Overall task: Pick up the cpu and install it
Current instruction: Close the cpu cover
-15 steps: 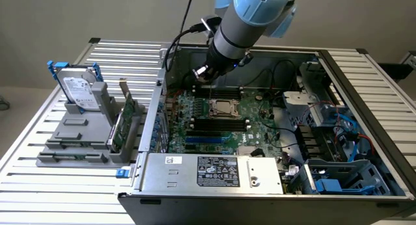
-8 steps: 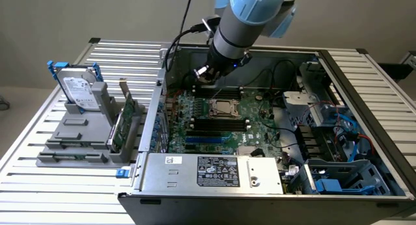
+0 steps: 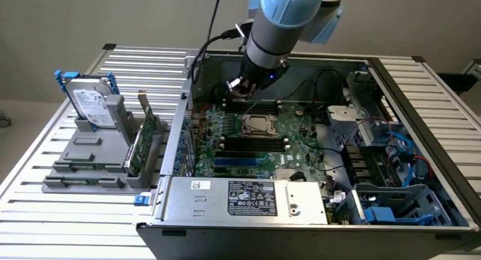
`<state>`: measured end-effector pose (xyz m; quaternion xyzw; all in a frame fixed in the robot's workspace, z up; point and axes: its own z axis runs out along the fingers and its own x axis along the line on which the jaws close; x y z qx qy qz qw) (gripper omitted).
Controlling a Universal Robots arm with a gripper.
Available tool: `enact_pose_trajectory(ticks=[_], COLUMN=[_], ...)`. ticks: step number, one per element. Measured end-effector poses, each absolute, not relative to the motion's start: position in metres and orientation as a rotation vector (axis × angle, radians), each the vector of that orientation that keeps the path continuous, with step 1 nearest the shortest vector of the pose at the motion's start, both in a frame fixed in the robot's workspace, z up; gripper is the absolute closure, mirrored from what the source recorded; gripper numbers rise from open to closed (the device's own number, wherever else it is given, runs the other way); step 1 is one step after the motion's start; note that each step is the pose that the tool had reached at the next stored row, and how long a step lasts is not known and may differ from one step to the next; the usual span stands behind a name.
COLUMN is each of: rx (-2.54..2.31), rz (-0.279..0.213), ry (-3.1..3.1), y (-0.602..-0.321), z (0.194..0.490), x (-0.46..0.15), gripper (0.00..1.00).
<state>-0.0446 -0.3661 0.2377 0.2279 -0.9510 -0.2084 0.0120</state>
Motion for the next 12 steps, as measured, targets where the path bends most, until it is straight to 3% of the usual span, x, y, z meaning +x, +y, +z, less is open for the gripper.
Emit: enact_pose_trajectory(ticks=[12], rx=[0.744], rz=[-0.633], ry=[-3.022], y=[-0.364], z=[0.223], x=[-0.052], gripper=[0.89])
